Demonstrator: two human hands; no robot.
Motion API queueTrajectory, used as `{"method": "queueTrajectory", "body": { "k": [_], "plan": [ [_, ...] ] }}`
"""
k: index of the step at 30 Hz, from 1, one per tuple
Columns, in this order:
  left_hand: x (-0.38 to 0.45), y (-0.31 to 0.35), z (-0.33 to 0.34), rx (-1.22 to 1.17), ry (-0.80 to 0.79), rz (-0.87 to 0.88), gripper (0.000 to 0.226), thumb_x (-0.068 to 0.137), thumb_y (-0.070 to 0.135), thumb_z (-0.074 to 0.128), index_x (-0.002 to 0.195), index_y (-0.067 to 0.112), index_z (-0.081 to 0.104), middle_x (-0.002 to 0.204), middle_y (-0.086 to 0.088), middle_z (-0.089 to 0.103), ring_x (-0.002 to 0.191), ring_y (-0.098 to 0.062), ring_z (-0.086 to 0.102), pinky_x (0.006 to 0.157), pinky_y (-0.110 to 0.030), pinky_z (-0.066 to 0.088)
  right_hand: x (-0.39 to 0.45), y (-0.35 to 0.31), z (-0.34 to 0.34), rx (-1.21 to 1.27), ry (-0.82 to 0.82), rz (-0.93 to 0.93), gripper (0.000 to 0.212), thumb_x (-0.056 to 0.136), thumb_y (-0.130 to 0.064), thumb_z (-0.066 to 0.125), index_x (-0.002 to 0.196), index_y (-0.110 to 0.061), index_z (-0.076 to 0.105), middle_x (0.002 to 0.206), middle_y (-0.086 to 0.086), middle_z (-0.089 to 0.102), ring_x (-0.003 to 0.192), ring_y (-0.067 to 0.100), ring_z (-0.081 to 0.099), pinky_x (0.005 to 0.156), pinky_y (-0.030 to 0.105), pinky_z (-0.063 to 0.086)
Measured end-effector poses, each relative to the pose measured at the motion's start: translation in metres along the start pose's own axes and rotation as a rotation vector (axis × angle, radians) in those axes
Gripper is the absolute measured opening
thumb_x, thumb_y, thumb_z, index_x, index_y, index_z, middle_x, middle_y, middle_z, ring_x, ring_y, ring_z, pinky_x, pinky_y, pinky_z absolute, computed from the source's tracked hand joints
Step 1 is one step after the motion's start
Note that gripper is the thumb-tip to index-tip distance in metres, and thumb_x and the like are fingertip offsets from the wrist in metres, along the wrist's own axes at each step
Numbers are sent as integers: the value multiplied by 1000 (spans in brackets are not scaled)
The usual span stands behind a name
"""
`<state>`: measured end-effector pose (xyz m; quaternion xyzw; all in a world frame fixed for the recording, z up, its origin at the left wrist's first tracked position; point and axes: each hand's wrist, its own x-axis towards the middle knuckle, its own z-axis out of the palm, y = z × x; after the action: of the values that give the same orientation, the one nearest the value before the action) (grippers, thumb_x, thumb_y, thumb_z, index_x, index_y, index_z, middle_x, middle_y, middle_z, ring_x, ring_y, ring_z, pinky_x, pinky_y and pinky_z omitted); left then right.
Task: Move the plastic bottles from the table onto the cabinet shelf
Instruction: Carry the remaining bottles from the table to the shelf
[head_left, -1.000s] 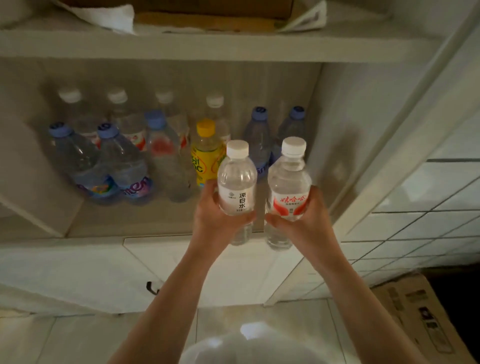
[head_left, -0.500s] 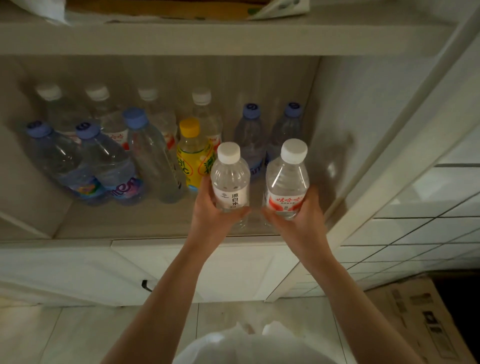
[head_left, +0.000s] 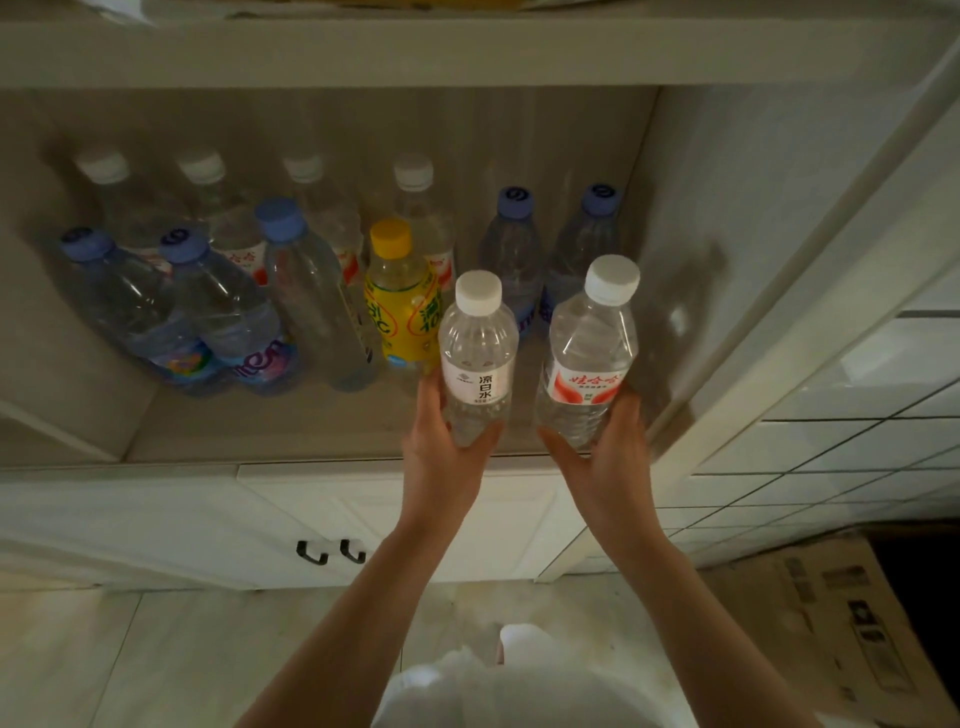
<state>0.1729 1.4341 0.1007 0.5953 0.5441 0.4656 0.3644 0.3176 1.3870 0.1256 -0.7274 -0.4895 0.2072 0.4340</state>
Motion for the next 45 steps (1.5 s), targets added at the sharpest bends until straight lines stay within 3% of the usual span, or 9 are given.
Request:
{"method": "queueTrajectory", "body": {
  "k": [3, 8, 14, 19, 27, 32, 35, 38, 45],
  "plan": [
    [6, 1, 5, -19, 1, 2, 79, 73, 19, 83, 138, 29, 40, 128, 13, 60, 118, -4, 58, 93, -38, 55, 9, -3, 1, 1, -12, 17, 70, 80, -15, 76, 135, -4, 36, 131, 12, 50, 121, 23, 49, 93, 22, 38],
    [25, -2, 17, -7, 23, 55, 75, 73, 19, 83, 136, 24, 43, 131, 5, 60, 121, -11, 58, 92, -41, 56, 39, 2, 4, -22, 3, 32, 69, 80, -18, 76, 134, -7, 35, 133, 12, 53, 123, 26, 52, 95, 26, 43],
    [41, 4, 37, 22, 68, 59, 71, 76, 24, 80, 135, 24, 42, 133, 3, 57, 122, -13, 54, 96, -26, 50, 56, 5, 9, -134, 36, -9, 78, 81, -32, 74, 140, -9, 29, 140, 12, 48, 130, 28, 45, 108, 44, 41],
    [47, 6, 45, 20, 83, 52, 73, 78, 19, 79, 140, 20, 41, 136, 1, 56, 122, -8, 51, 97, -22, 45, 66, 7, 9, -107, 27, -5, 78, 83, -32, 72, 143, -10, 28, 143, 10, 45, 133, 24, 43, 105, 25, 34],
    [44, 2, 47, -13, 80, 6, 69, 79, 17, 77, 138, 21, 42, 133, 1, 59, 121, -12, 56, 98, -30, 51, 69, 9, 8, -73, 32, -2, 80, 82, -30, 74, 144, -11, 27, 146, 6, 43, 135, 20, 41, 101, 17, 29],
    [37, 8, 49, 14, 91, -35, 70, 81, 20, 76, 141, 22, 40, 134, 6, 57, 115, -2, 52, 92, -20, 48, 66, 21, 4, -29, -66, 111, 74, 78, -18, 77, 137, -11, 34, 136, 7, 52, 128, 22, 49, 101, 20, 35],
    [31, 3, 48, 9, 119, -80, 71, 81, 18, 71, 143, 27, 37, 136, 8, 57, 122, -10, 56, 98, -36, 52, 58, 29, 4, -25, -163, 118, 72, 76, -20, 77, 134, -13, 35, 131, 6, 57, 123, 22, 54, 105, 37, 45],
    [17, -1, 39, -5, 92, -152, 70, 83, 13, 64, 144, 30, 36, 136, 10, 56, 123, -11, 55, 99, -41, 51, 48, 28, 0, -37, -230, 101, 71, 80, -21, 74, 139, -12, 34, 135, 7, 53, 124, 23, 52, 102, 31, 41],
    [-40, -4, -25, 33, 188, -150, 36, 89, 5, 60, 120, 22, 59, 110, 17, 66, 103, -5, 64, 92, -31, 54, -3, 1, 4, 41, -350, 74, 62, 88, -17, 66, 141, -11, 34, 136, 8, 49, 120, 24, 53, 98, 36, 46]
  ]
}}
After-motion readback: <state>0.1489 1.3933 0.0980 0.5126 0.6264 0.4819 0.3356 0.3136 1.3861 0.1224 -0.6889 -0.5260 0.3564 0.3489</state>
